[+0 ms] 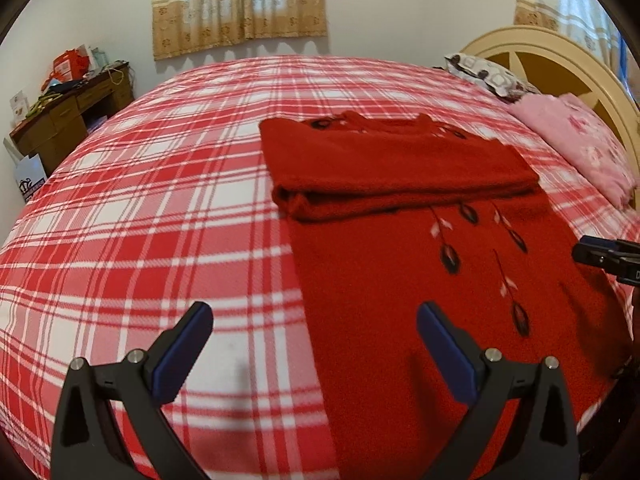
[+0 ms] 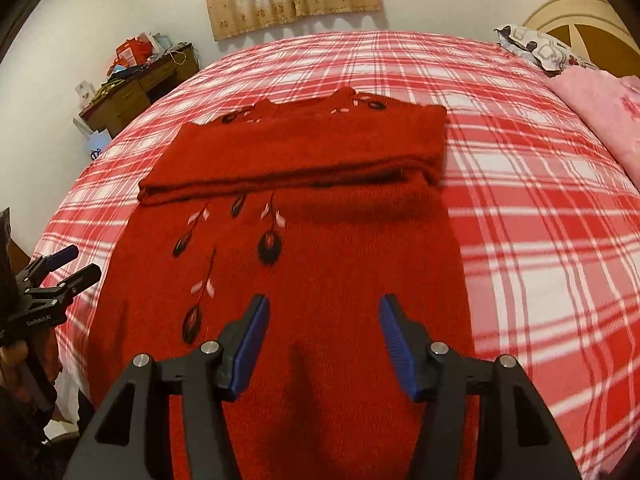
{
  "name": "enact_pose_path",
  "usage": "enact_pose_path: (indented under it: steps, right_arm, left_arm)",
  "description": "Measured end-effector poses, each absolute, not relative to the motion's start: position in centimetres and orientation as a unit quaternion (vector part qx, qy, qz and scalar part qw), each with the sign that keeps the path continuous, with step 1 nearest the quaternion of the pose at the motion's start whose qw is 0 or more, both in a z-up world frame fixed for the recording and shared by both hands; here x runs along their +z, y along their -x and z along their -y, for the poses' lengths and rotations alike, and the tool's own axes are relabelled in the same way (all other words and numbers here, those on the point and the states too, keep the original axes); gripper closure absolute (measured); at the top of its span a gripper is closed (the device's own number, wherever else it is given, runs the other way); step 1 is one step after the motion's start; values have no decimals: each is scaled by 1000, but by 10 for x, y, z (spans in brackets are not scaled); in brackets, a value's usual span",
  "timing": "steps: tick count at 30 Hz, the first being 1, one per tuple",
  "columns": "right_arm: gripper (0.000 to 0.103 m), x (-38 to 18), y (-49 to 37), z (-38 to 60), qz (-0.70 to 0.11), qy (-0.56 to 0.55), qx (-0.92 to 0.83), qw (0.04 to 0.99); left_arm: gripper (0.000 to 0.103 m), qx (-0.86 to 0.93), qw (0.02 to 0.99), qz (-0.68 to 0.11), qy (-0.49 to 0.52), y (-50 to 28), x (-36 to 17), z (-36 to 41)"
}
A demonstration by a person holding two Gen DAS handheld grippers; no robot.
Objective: Fold small clothes
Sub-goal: 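Move the left gripper to the sweater hem and grasp it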
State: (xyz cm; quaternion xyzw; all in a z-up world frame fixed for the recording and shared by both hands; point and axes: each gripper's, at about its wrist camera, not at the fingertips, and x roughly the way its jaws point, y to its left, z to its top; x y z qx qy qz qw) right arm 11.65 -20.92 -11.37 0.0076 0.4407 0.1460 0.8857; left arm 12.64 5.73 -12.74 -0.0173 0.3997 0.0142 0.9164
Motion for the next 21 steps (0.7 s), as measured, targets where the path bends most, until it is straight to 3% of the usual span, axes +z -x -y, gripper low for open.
enact_pose_path:
  steps: [17,21]
  right_arm:
    - [41,-116,-60,226,-435,-12,132,890]
    - [41,-118,-45,233,-435,-16,129,891]
  left_arm:
    - [0,-22,899,-436,28,-77,-140,-39]
    - [6,-36,890,-454,35,-63,-145,-40]
